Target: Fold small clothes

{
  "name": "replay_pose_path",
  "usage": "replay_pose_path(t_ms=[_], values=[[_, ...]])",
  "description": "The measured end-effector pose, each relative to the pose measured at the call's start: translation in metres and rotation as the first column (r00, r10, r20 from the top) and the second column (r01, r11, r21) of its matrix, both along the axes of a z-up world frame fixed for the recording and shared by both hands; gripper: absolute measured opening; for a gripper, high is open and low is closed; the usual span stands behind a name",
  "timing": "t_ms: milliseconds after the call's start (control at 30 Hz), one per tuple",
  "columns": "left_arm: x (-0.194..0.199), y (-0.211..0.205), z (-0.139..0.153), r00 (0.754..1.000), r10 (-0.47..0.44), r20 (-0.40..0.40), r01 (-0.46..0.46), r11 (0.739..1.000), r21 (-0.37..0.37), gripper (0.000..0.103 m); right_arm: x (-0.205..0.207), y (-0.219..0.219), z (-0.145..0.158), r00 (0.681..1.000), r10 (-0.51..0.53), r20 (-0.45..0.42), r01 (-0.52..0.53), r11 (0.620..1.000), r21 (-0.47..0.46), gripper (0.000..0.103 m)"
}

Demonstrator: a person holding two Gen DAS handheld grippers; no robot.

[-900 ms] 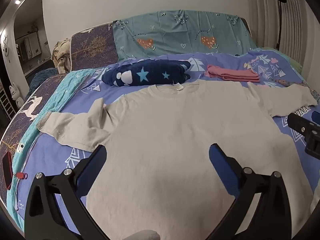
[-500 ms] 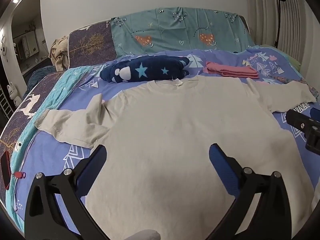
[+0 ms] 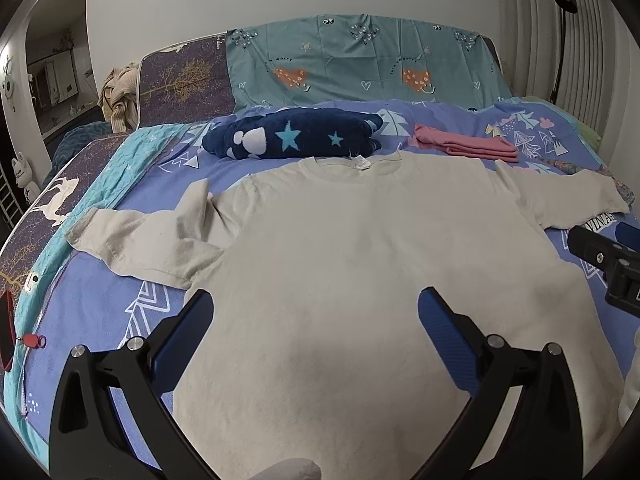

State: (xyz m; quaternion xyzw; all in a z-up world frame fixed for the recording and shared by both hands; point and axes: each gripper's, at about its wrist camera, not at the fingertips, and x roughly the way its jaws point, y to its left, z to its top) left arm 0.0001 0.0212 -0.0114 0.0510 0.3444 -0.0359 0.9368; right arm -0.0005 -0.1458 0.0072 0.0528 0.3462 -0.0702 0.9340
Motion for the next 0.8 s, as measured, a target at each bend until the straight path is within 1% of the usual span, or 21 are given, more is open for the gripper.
replay_pose_path(t_ms=[367, 800], values=[[0.000, 0.012, -0.004, 1.000, 0.015, -0.012, -0.015, 1.000, -0.024, 0.102, 0.003, 0.007, -0.005, 1.000, 0.001, -0.020, -0.001, 1.000, -0.009, 0.101], [-0.003, 0.020, -0.004, 1.000, 0.026, -0.010, -0.027, 0.999, -0.030, 0.102, 0.005, 0.013, -0.012, 0.999, 0.000, -0.041, 0.000, 1.000, -0.002, 0.101]])
